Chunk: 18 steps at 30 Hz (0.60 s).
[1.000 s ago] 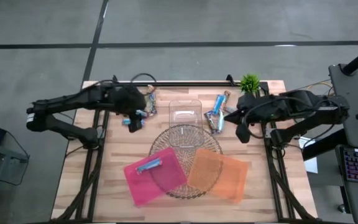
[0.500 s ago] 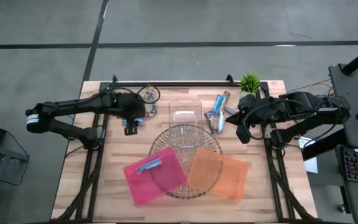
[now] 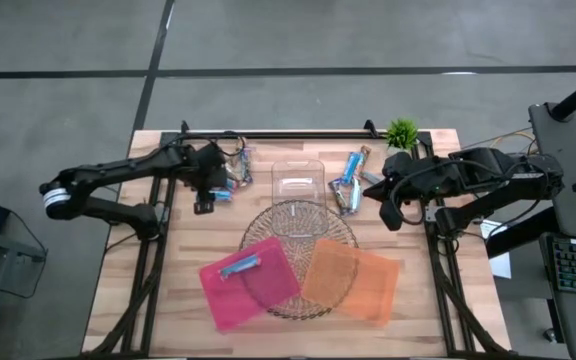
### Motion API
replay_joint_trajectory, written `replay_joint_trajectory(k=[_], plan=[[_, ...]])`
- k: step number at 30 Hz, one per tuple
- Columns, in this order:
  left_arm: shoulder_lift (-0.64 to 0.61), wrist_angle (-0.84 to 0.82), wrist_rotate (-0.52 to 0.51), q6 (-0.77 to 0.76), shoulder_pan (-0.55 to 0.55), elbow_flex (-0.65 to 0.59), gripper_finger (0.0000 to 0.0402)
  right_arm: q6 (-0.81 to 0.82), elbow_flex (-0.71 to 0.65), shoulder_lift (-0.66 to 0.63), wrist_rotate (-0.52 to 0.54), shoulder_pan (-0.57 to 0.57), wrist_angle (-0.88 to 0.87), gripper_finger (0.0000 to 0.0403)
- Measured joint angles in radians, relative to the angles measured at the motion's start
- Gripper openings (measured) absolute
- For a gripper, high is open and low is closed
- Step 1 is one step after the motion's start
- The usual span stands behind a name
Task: Pick and place Granola Bars by type
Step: Put the red granola bar into the red bin
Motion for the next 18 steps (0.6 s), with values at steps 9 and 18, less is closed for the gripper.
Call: replay_joint_trajectory(k=[9, 18], plan=[[0.127, 0.102, 0.013, 0.054, 0.006, -0.020, 0.0183, 0.001, -0.004, 0.000, 0.001, 0.000, 0.000, 0.0008], [0.267, 0.147, 0.013, 0.072, 0.007, -0.019, 0.0183, 0.001, -0.004, 0.000, 0.002, 0.000, -0.002, 0.0008]])
